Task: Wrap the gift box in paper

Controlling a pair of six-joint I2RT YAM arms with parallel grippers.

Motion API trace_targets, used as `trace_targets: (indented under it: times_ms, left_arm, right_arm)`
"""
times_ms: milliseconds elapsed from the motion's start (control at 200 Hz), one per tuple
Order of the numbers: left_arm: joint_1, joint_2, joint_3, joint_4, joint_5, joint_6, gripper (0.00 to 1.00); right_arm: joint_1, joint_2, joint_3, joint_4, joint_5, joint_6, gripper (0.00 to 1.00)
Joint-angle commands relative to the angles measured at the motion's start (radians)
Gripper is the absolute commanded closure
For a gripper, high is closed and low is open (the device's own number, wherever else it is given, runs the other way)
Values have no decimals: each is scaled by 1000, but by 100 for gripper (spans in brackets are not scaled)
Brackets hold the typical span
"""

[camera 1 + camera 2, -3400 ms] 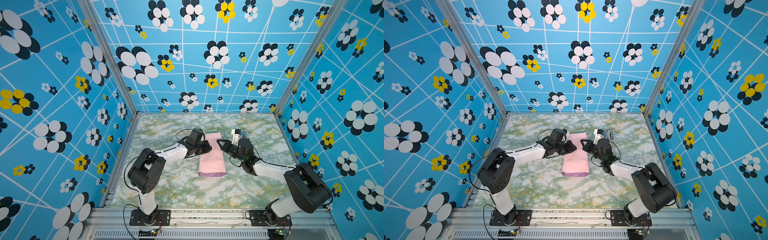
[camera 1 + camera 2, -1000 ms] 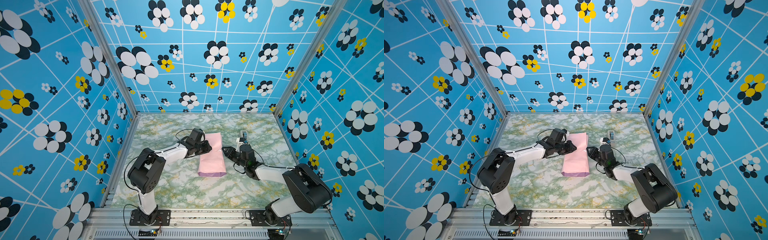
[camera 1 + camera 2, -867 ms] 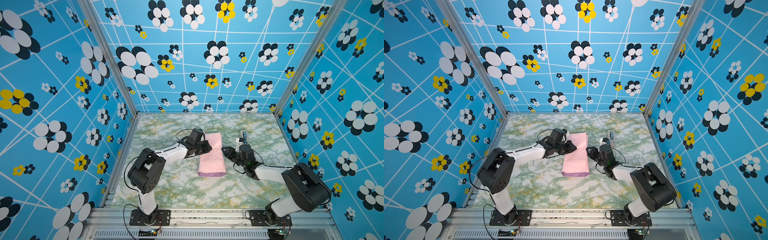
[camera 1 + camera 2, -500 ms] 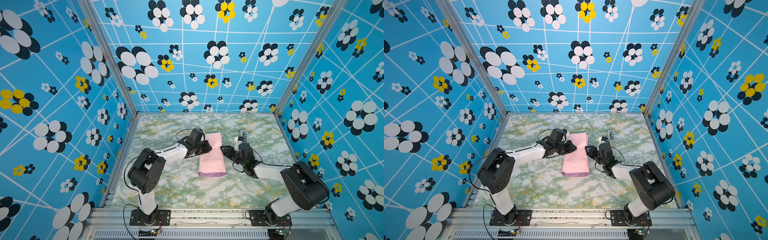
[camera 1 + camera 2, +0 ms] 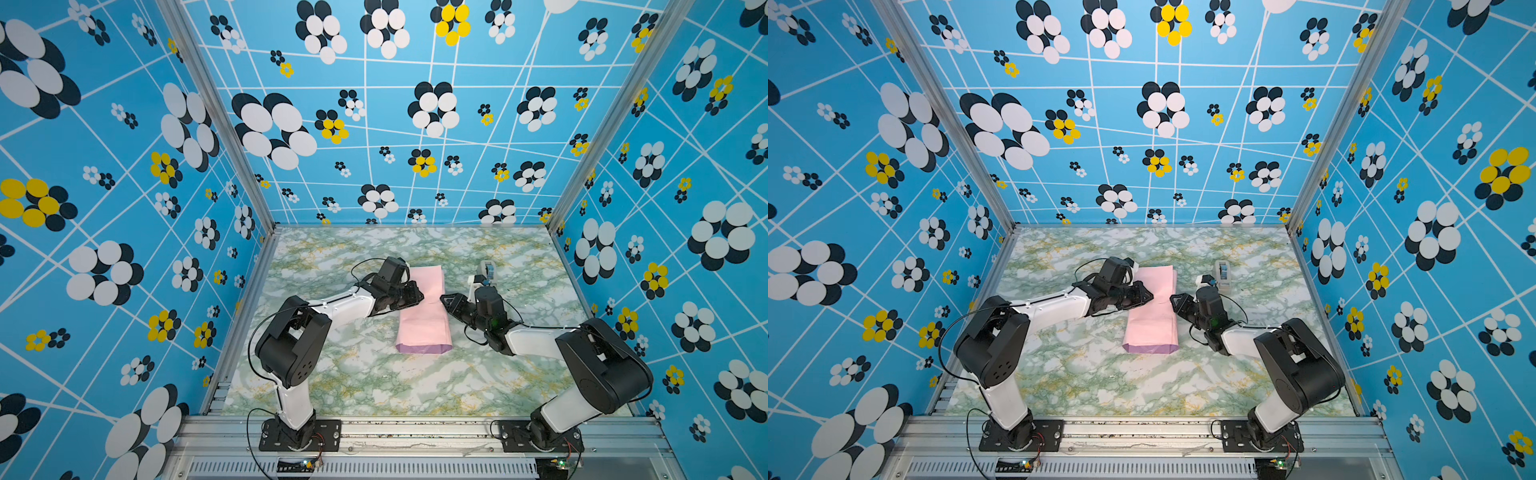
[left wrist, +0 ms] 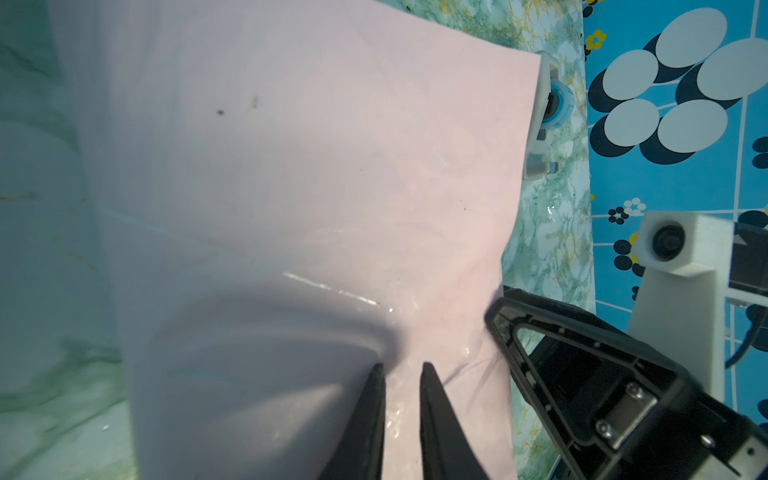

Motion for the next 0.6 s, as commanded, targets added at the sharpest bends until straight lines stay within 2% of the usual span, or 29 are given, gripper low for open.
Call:
trace_targets:
  times_ms: [0, 200, 325, 405, 595]
  left_arm:
    - [0, 43, -41, -70, -28, 10, 80]
    - [0, 42, -42, -70, -28, 9, 80]
    - [2, 42, -44, -68, -30, 9, 80]
    - [1, 42, -46, -68, -29, 9, 80]
    - [3, 42, -46, -68, -31, 12, 80]
  right_arm:
    - [-4, 20, 7, -83, 5, -4, 66]
    - [-4, -5, 27, -194, 18, -38, 58]
    - [-4, -22, 47, -282, 25, -69, 39]
    - [-4, -31, 60, -322, 27, -84, 31]
    - [-3, -42, 79, -380, 7, -109, 28]
